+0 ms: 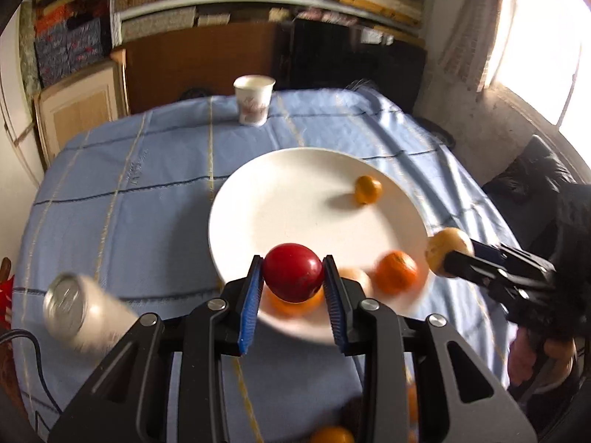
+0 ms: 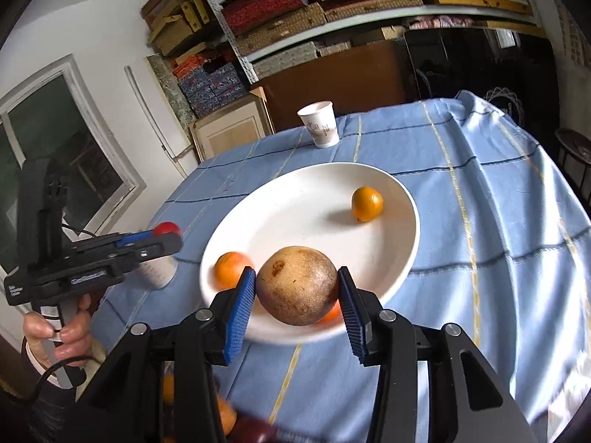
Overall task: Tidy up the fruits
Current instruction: 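Carry the red tomato and pear over the plate and open both tools, then move both open tools back away from the plate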
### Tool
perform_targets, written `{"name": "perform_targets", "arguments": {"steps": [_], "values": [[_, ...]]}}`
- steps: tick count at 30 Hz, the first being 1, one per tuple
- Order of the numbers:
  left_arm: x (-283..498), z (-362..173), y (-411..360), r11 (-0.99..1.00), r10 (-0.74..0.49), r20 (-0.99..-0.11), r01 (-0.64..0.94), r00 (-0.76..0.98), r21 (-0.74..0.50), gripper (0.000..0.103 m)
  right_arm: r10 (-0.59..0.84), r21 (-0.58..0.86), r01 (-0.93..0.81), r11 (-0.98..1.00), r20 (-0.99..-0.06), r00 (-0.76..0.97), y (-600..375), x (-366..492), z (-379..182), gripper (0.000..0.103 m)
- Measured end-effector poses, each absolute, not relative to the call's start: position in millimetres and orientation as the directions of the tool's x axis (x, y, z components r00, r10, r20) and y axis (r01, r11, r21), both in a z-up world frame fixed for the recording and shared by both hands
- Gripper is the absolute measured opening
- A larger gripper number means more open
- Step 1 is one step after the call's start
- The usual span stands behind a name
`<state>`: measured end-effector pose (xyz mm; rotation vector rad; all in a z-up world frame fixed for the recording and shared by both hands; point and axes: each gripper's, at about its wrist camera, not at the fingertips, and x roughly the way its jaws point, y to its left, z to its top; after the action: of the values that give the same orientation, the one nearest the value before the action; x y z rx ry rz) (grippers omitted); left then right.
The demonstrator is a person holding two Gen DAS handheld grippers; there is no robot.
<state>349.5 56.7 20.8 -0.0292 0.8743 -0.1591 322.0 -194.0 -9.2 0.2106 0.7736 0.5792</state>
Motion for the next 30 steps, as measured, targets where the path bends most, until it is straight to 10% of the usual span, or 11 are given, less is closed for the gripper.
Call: {"name": "perform_targets", "arguments": {"steps": [11,13,15,19,30], "values": [[418,-21,58,0.992,-0.121,-0.842,0.090,0.525,-0.086,0.033,0.557,0.402,-0.389,0.829,-0.657,0.508,-188,366,-31,0.047],[415,-19,59,0.994,-0.105,-0.841,0.068,0.531,-0.081,0.077,0.564,0.411,-0.389,0.825,-0.649,0.511,-191,361,-24,0.059],[403,-7,62,0.996,-0.090,-0.815,0.040,0.572,-0.082,0.091,0.575,0.407,-0.408,0.818,-0.613,0.541,-195,347,-6,0.072],[363,19,65,0.997,-0.063,-0.770,0.013,0.635,-0.071,0.096,0.545,0.327,-0.437,0.838,-0.515,0.661,-204,299,30,0.100],[234,26,77,0.990,0.080,-0.724,-0.136,0.685,-0.020,0.098,0.528,0.330,-0.413,0.849,-0.579,0.622,-222,205,1,0.100]]}}
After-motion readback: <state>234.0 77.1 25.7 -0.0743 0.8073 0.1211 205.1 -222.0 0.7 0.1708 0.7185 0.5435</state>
